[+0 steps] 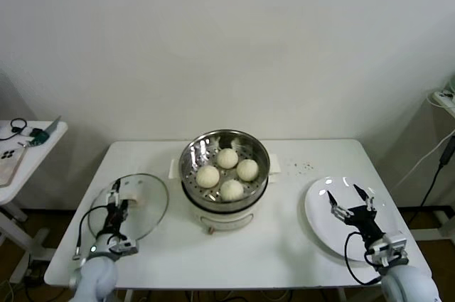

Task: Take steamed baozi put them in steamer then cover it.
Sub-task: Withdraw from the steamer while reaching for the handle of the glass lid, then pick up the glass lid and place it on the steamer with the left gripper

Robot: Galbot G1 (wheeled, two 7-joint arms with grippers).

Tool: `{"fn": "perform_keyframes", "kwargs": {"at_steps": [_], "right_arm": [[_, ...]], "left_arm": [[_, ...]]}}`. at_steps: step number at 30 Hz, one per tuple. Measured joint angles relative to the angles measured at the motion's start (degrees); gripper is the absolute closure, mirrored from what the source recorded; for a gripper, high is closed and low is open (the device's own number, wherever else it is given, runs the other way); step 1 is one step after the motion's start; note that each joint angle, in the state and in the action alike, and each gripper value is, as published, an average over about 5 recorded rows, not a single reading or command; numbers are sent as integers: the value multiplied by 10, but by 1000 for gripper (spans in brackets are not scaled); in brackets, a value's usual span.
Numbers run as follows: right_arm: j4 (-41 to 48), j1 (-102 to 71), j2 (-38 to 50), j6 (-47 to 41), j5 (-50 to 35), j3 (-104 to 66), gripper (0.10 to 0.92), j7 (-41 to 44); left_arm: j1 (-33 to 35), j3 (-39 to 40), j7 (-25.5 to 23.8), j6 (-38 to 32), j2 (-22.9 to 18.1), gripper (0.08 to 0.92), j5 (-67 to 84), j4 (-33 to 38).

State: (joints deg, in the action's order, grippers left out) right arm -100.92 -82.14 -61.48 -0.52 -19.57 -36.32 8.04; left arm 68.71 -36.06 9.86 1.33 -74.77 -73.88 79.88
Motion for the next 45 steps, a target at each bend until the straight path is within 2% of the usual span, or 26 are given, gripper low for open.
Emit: {"fn": "perform_keyframes", "kwargs": {"at_steps": [5, 8, 29, 32, 39, 45], "right_arm": [[0, 0, -5, 0, 8, 2, 203, 3], [0, 1, -8, 0, 13, 4, 203, 5], [14, 19, -20, 7, 29, 6, 203, 9], [17, 21, -19, 8, 30, 6, 203, 9], [22, 28, -15, 10, 30, 7, 203, 8], [29, 37, -8, 11, 30, 11, 203, 7]], "left_arm": [[-16, 6, 2, 0, 2, 177, 2, -19], [-21, 10, 3, 0, 3, 218, 5, -23], [-12, 13, 3, -3, 3, 818, 9, -21], [-7, 12, 3, 1, 6, 854, 10, -13], [15, 5, 5, 18, 21, 854, 15, 28], [50, -1, 8, 53, 39, 854, 26, 91]]}}
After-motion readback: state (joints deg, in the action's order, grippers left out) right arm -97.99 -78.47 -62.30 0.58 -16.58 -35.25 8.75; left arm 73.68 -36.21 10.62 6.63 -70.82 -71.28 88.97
